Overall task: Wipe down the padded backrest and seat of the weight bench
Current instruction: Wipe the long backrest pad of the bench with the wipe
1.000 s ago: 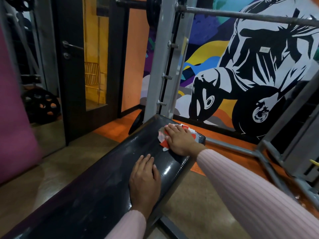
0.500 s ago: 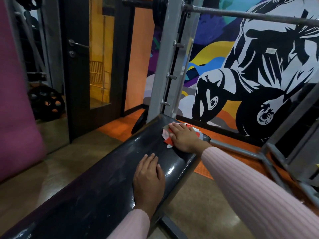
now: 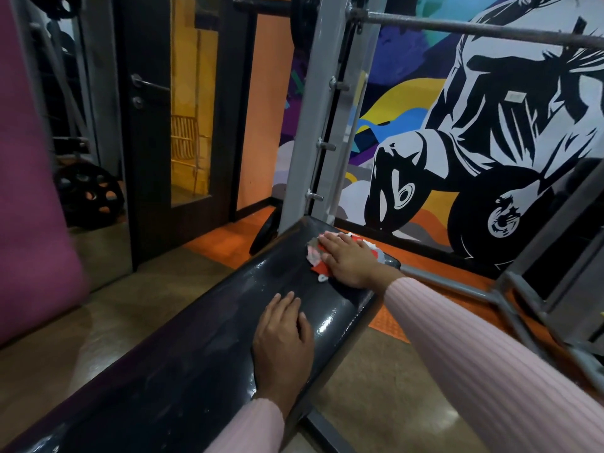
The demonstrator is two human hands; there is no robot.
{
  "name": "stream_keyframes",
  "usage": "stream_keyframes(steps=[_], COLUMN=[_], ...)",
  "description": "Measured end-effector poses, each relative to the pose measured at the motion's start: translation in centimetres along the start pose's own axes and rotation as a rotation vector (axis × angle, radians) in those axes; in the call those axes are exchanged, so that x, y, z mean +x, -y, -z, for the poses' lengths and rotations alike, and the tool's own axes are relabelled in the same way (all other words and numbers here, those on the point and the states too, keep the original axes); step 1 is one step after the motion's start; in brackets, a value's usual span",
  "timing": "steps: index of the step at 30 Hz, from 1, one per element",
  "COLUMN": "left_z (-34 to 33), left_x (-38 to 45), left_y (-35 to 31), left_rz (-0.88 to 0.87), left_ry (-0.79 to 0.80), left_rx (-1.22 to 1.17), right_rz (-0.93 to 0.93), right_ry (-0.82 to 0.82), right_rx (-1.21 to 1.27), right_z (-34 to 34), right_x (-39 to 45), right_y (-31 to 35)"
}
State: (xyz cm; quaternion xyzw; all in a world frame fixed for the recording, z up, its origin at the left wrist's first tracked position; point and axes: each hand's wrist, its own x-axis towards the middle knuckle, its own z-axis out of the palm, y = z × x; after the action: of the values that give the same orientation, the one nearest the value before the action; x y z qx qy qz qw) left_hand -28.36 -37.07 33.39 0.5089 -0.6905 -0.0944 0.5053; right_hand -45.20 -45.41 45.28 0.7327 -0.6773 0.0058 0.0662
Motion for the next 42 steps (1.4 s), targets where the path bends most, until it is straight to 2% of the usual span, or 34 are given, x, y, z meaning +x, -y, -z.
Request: stream_keyframes(steps=[2,6,8,12,15,17,19,23,29,32,35,37,42], left_z=[-0.1,0.3,0.4,0.2,0.1,0.1,0.1,0.0,0.1,0.1,0.1,0.2,0.4], left_x=[0.1,0.0,0.1,0.1,0.2,0.4,0.4,0.6,0.6,0.6,0.9,0.8,0.3], left_y=[0.1,-0.2,-0.3,-0.1,-0.1,-0.1,-0.2,0.0,-0.2,-0.3,-0.2,0.0,0.3], left_rz=[-0.007,-0.012,-0.02,-0.054,-0.064,-0.066,-0.075,-0.086,-0.127,-0.127,-0.134,-0.131,-0.097], left_ry=[-0.013,-0.015,0.0,0.032,0.054,0.058,0.05,0.045,0.055,0.086,0.13,0.136,0.056], left_rx=[-0.006,-0.013,-0.008,0.065,0.112,0.148,0.174,0.173,0.242,0.269,0.284,0.27,0.127], right_rz=[-0.001,0.205,0.243,0.103,0.012,0.024,0.121,0.258,-0.018,0.045,0.194,0.227,0.047], right_ry=[0.01,0.017,0.047,0.061,0.065,0.07,0.065,0.022,-0.008,0.006,0.03,0.02,0.006], right_rx=[-0.027,-0.047,-0.016,-0.006,-0.015,-0.028,-0.057,-0.003,-0.037,-0.062,-0.021,0.021,-0.002], right_z=[-0.2,-0.8,-0.1,0.7,0.3,-0.1,-0.5,-0.2,-0.1,-0.6,-0.4,-0.1,-0.1], right_x=[0.4,-3.3,-4.5,-1.9,1.0,1.4,0.3,-0.9,2.3,1.3,-1.2,-1.7,3.0], right_y=[1.5,2.3,0.9,-0.7,1.2,2.6,2.9,0.7,1.7,3.1,1.3,-0.6,-0.6])
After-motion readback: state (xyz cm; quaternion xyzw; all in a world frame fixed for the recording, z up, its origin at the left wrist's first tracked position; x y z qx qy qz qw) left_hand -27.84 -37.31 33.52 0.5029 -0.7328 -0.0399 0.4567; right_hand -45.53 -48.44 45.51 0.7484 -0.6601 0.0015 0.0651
